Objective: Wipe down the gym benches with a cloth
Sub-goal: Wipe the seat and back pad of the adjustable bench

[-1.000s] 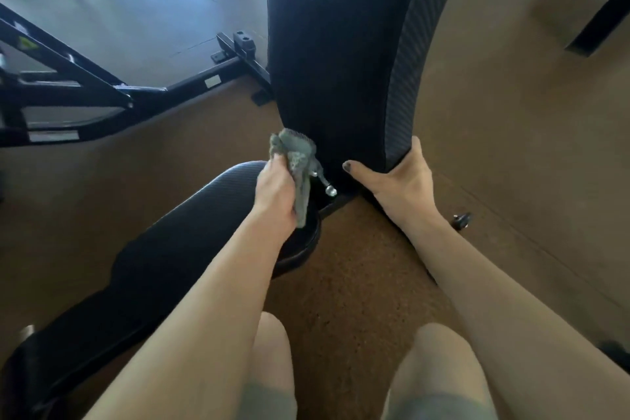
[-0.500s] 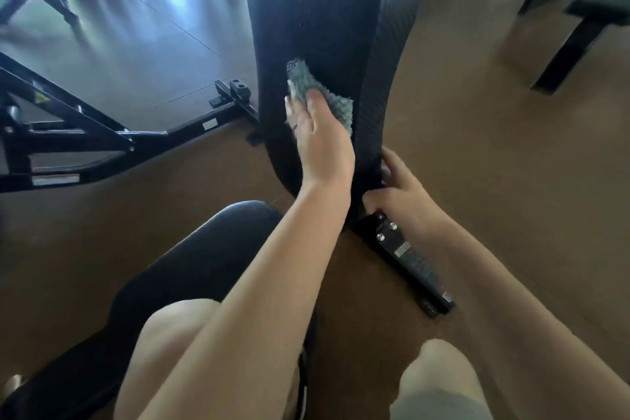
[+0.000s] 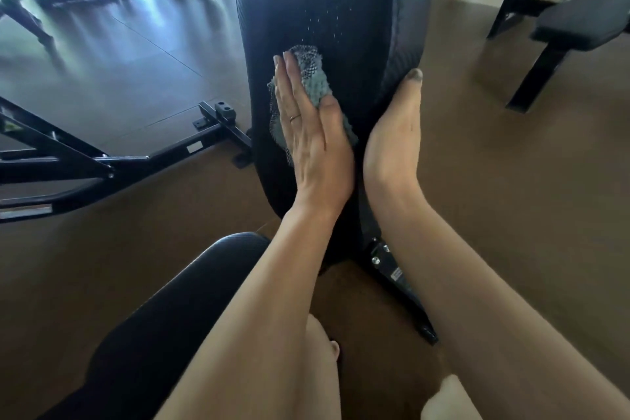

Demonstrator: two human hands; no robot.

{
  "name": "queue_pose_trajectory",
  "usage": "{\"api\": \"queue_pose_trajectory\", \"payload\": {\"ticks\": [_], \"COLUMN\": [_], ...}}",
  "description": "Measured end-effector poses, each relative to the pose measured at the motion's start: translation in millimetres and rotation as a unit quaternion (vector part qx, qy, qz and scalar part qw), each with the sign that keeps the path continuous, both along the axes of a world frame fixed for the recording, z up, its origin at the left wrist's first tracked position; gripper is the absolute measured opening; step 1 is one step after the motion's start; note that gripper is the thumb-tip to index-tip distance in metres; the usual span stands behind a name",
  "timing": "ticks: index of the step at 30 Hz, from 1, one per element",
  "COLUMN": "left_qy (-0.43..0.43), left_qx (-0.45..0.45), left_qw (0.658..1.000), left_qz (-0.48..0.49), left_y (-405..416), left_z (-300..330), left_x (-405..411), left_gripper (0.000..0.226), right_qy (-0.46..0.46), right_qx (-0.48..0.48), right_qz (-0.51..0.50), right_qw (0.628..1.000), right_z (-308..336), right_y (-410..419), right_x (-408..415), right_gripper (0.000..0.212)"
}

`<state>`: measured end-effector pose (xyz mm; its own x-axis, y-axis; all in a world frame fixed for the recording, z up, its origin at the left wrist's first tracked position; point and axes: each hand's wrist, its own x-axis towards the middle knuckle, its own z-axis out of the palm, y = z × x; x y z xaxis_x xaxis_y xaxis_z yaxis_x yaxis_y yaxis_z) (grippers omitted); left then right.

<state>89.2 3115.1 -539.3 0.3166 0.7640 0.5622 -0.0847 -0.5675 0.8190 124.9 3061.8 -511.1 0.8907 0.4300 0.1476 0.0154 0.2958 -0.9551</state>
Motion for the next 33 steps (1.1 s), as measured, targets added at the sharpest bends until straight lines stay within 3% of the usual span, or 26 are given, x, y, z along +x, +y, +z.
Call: {"api": "queue_pose_trajectory", "payload": {"ticks": [8, 11, 16, 24, 28, 33], "left_qy": [-0.031, -0.014, -0.013, -0.072, -0.07, -0.027], "left_qx": [-0.097, -0.083, 0.02, -0.046, -0.027, 0.003], "left_qw": [0.994, 0.996, 1.0, 0.996, 0.997, 0.999], "left_qz": [0.036, 0.02, -0.007, 0.01, -0.02, -0.019], "left_y": [58, 38, 5, 103, 64, 19], "left_z": [28, 32, 35, 89, 71, 67], "left_x": [13, 9, 8, 27, 22, 17], "left_gripper": [0.07, 0.071, 0.062, 0.07, 0.075, 0.069], "right_qy": [0.021, 0.017, -0.003, 0.001, -0.003, -0.002], "right_qx": [-0.014, -0.018, -0.005, -0.045, -0.058, -0.012], "right_qz": [-0.052, -0.062, -0.068, -0.047, -0.057, -0.021], "right_qw": [0.998, 0.998, 0.998, 0.998, 0.997, 1.0], "right_z": [-2, -2, -4, 5, 5, 1], "right_y": [1, 4, 1, -4, 1, -9], "right_x": [-12, -13, -12, -17, -17, -10], "right_gripper": [0.051, 0.049, 0.044, 0.037, 0.049, 0.043]}}
